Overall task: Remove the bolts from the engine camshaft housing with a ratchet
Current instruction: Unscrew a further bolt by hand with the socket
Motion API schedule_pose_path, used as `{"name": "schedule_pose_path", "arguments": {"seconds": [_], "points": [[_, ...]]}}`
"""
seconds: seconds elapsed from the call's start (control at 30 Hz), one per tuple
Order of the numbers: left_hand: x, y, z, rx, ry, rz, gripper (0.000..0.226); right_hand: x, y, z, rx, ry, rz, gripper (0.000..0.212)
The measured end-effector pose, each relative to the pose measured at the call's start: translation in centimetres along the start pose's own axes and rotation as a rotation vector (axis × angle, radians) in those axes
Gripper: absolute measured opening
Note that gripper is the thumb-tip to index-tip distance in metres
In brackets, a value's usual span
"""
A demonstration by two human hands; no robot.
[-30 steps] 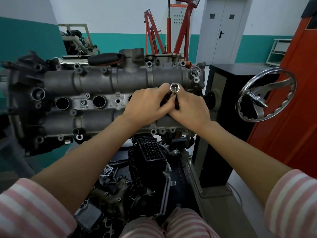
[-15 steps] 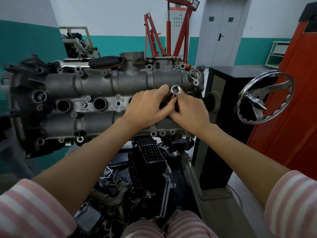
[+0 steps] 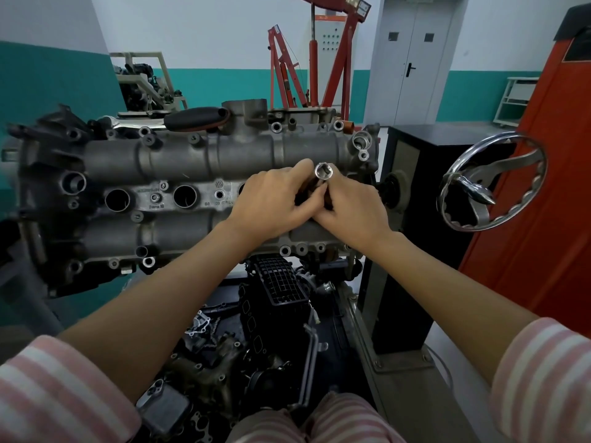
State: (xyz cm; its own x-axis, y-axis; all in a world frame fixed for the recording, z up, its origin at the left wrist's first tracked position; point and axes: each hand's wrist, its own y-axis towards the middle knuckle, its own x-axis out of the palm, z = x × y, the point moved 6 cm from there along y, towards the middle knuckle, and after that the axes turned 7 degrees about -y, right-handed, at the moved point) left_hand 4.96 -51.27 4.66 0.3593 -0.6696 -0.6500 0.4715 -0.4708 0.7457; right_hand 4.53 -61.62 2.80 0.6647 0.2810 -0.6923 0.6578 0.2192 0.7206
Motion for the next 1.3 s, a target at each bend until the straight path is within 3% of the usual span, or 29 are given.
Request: {"name": "schedule_pose_path", "arguments": {"seconds": [0.1,0.2,0.4,0.63,0.93,1.17,1.3], "points": [[0.04,0.04,-0.16,-0.012,-0.002,0.013,0.048,0.1,0.13,0.15,0.011,-0.016,-0.006,0.042],[0.0,0.14,-0.52,-0.039,0.0,0.012,0.06,-0.03,0.07,0.06,0.008,-0.026,-0.001,0.025],[0.14,0.12,-0.42,-0.022,0.043,-0.032,0.066,-0.08,-0.05,-0.01,0.009,-0.027,0.014,0.02],[0.01,0.02,-0.18,-0.047,0.022,-0.015,0.031,0.27,0.18,0.24,0.025,-0.035,-0.028,0.035],[0.08,-0.01,-0.1,-0.015,0.038,-0.039,0.061,0.01,-0.02,-0.06,-0.005,-0.042,-0.011,0.019],[-0.14,-0.01,0.07,-0.019,0.014,0.004,0.045,0.37,0.27,0.2,0.009,-0.055,-0.052,0.036],[-0.01,-0.02,-0.13,-0.017,0.002,-0.006,0.054,0.57,0.37,0.39,0.026,-0.09,-0.063,0.036]]}}
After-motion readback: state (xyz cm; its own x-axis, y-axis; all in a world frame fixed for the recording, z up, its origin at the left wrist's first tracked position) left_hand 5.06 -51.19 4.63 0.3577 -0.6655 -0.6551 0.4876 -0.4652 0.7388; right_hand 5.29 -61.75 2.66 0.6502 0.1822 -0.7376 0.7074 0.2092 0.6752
